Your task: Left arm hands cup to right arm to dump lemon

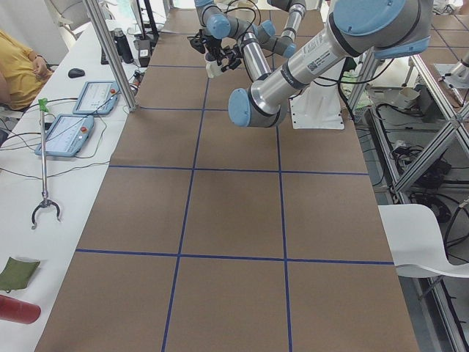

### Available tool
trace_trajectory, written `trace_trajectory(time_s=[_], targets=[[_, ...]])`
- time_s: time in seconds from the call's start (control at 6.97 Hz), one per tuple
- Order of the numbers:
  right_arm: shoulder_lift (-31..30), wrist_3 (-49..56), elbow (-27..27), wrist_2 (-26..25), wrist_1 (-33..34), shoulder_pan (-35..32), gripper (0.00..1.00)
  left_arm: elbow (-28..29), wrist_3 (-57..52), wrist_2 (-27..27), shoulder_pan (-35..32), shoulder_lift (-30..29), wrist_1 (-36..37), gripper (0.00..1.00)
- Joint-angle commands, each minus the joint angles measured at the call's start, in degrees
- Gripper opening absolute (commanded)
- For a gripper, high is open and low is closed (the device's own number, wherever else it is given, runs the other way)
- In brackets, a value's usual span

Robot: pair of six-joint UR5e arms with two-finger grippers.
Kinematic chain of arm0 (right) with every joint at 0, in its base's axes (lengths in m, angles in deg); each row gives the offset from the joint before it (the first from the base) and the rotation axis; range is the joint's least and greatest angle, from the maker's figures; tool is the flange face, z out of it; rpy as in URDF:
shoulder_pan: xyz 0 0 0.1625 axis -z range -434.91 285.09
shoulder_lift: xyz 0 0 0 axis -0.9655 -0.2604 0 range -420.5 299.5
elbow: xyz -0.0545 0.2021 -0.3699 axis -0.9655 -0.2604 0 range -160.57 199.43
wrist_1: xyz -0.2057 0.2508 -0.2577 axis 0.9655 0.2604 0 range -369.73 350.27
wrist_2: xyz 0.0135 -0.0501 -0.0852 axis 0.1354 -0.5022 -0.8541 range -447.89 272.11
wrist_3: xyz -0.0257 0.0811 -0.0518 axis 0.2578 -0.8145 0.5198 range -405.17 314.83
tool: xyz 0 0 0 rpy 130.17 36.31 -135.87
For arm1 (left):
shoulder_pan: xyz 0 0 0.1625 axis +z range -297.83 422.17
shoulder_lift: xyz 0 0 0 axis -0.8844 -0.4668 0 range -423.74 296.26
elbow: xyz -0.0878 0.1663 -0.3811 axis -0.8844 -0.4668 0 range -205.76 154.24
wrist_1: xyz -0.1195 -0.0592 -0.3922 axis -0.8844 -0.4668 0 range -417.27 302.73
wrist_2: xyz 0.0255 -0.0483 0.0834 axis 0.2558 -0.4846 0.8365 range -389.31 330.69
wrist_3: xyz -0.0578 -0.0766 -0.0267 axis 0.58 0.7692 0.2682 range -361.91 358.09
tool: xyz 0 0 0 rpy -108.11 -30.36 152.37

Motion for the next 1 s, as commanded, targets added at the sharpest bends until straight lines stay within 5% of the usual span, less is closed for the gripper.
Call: trace_trajectory(time_s=[0.0,0.72,0.86], targets=[[0.0,0.0,-0.1,-0.4,0.0,0.0,0.99,-0.7,0.0,0.0,0.4,0.0,0.0,0.00],[0.0,-0.1,-0.4,-0.6,0.0,0.0,0.98,-0.8,0.0,0.0,1.3,-0.1,-0.1,0.00],[0.0,-0.1,-0.4,-0.6,0.0,0.0,0.82,-0.8,0.0,0.0,1.3,-0.1,-0.1,0.00]])
